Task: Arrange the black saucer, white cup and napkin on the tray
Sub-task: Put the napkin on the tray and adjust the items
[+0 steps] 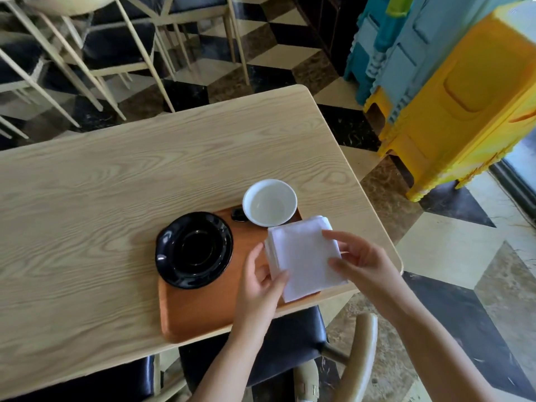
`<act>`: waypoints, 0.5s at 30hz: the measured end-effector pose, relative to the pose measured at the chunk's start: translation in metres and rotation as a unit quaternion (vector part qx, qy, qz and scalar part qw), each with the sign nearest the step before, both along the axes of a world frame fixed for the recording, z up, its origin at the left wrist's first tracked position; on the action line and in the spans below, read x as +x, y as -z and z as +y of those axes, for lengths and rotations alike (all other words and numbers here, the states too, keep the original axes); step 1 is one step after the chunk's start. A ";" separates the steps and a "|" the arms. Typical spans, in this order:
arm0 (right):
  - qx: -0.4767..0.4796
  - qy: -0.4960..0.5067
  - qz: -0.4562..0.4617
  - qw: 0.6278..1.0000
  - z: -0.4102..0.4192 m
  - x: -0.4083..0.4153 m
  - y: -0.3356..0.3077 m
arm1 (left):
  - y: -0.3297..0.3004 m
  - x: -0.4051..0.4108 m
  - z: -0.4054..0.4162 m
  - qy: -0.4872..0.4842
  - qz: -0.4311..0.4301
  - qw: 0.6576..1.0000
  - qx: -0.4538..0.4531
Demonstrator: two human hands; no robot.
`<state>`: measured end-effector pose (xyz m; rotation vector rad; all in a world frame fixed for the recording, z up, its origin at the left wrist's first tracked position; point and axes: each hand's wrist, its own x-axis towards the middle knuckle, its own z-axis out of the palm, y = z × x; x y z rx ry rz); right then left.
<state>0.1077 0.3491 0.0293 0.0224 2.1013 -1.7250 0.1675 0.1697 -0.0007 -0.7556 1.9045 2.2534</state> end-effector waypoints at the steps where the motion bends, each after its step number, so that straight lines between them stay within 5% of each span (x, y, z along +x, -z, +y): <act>1: 0.016 -0.009 0.000 1.000 -0.003 0.001 0.004 | -0.001 0.004 -0.005 0.014 0.013 0.999 -0.037; 10: 0.230 -0.148 0.072 0.959 -0.032 0.002 0.032 | 0.015 0.023 -0.031 0.188 0.077 0.924 -0.322; 15: 0.320 -0.206 0.120 0.917 -0.038 0.007 0.044 | 0.031 0.023 -0.030 0.220 0.052 0.885 -0.407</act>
